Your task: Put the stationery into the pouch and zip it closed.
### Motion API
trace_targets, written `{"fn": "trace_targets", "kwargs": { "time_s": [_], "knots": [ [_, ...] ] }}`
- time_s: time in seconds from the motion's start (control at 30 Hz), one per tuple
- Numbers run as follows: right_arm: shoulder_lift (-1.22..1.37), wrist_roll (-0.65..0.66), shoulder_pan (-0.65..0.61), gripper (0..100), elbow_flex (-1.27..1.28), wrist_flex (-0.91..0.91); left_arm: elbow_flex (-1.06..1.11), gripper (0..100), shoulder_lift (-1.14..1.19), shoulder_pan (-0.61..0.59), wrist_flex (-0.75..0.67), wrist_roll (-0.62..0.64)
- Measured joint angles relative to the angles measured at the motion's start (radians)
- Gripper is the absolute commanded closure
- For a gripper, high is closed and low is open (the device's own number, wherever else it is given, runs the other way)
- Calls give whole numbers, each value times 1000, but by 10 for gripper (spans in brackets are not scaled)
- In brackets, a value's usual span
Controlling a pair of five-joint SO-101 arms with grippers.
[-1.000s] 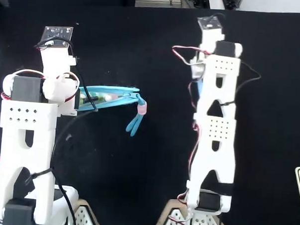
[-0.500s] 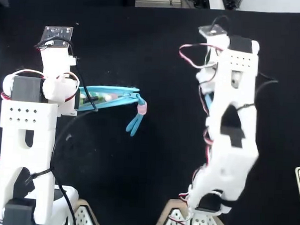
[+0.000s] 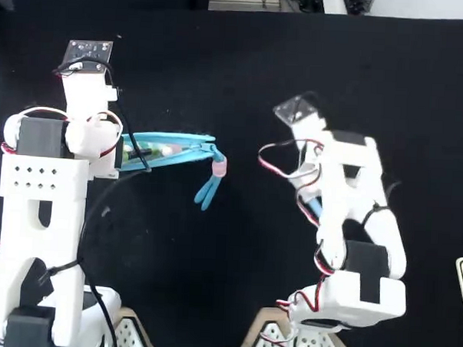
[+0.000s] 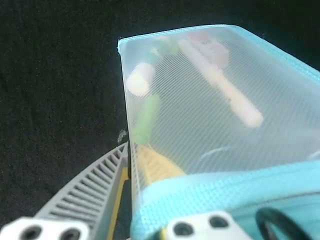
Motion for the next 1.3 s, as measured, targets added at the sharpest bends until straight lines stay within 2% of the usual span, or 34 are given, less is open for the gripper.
{"fn": "trace_targets", "kwargs": {
  "time_s": [0.07, 0.27, 0.67, 0.83, 0.97, 1.17, 1.3],
  "knots": [
    [0, 0, -14, 849, 0, 0, 0, 970, 0, 0, 0, 0],
    [26, 0, -61, 868, -18, 75, 0, 970, 0, 0, 0, 0],
    [292, 0, -51, 871, -279, 186, 0, 970, 0, 0, 0, 0],
    [301, 0, -51, 874, -285, 186, 0, 970, 0, 0, 0, 0],
    [301, 0, -43, 993, -287, 186, 0, 970, 0, 0, 0, 0],
    [287, 0, -20, 988, -292, 196, 0, 970, 0, 0, 0, 0],
    [147, 0, -6, 988, -292, 281, 0, 970, 0, 0, 0, 0]
  ]
}}
